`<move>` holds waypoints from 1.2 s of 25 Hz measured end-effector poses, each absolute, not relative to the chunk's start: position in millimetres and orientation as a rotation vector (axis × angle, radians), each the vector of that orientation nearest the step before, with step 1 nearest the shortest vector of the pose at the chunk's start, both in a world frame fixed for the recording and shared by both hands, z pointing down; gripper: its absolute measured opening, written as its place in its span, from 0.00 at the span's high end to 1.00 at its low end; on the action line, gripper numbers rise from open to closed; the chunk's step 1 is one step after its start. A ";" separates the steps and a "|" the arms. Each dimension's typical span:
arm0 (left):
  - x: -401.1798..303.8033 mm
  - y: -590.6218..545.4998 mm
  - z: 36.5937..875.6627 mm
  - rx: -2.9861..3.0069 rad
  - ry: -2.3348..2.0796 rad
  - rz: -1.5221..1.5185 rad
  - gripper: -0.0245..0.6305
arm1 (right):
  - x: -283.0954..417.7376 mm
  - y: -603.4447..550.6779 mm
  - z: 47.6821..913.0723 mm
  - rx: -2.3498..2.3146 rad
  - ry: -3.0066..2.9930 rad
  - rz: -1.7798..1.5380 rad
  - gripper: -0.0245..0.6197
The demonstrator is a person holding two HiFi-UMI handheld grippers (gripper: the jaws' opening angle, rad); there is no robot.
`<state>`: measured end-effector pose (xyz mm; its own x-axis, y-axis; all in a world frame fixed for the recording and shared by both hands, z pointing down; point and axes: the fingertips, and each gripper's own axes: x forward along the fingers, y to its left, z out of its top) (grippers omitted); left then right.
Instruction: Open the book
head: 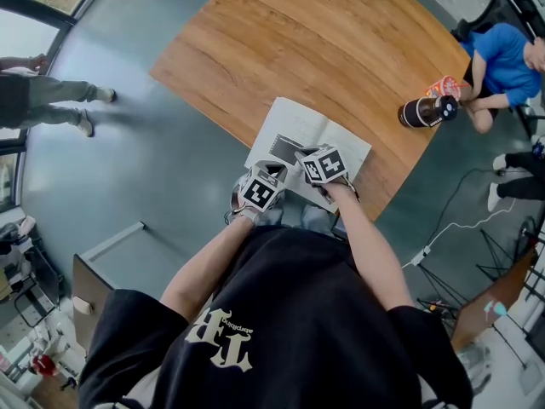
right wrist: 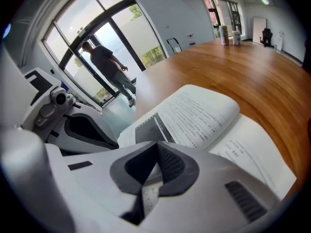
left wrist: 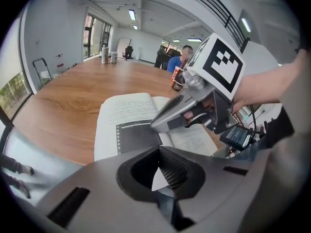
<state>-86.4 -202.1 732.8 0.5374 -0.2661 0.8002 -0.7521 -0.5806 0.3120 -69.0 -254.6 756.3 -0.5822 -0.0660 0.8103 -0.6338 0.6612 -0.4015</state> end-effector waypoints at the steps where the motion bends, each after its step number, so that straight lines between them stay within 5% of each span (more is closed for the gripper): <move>1: -89.0 -204.6 733.7 2.120 -0.810 0.954 0.95 | -70.2 -255.0 759.3 0.546 -2.046 0.911 0.98; 11: -103.9 -247.4 761.7 2.151 -0.695 0.990 0.95 | -89.3 -250.1 776.0 0.515 -1.990 0.700 0.98; 25: -107.8 -250.2 802.5 2.068 -0.486 0.982 0.95 | -88.2 -227.5 776.7 0.482 -1.913 1.091 0.98; 30: -107.3 -251.7 802.7 2.026 -0.452 0.973 0.95 | -76.9 -251.5 775.2 0.593 -1.865 1.509 0.98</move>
